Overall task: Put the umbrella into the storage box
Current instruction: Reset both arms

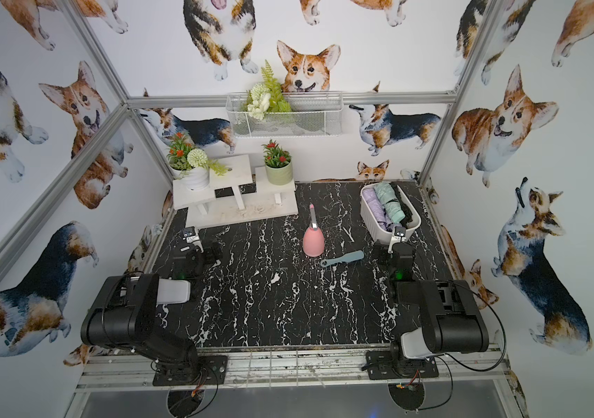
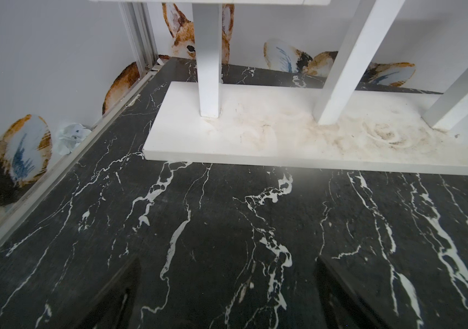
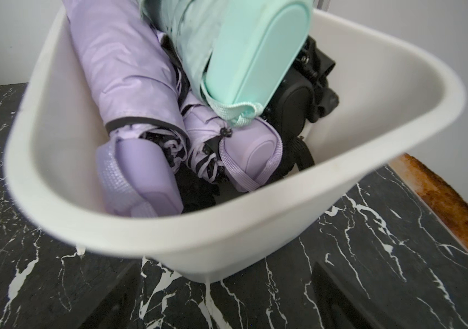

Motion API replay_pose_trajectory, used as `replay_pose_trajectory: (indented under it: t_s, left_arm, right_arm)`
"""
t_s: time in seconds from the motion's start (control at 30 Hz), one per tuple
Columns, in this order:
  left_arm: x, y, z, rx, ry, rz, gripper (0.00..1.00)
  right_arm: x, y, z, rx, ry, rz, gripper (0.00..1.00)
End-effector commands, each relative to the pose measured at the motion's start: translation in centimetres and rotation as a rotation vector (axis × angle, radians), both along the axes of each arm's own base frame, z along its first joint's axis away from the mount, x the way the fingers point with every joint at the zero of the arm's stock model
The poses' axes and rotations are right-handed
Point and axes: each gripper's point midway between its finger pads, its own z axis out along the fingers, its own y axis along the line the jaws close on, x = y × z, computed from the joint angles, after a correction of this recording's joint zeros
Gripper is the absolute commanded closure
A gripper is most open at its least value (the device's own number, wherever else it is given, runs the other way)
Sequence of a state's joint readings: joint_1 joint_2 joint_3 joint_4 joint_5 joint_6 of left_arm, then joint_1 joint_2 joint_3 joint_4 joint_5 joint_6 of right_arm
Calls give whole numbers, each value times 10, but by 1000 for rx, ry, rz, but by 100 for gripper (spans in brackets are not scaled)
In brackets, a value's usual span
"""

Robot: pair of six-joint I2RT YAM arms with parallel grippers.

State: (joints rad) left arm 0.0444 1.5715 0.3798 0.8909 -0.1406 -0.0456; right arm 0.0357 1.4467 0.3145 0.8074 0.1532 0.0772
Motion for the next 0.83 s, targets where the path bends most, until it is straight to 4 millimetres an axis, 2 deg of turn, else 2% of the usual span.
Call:
replay_pose_trajectory:
  t_s: [0.0,0.13,0.8]
  left_arm:
    - [4,1,9,16,-34,4,0]
    - [4,1,9,16,-32,4,0]
    - [4,2,9,16,-33,5,0]
  right_arm:
    - [2,1,10,-1,-51,3,0]
    - [4,7,8,-10,-37,43,0]
    - [5,7,8,-4,-28,45,0]
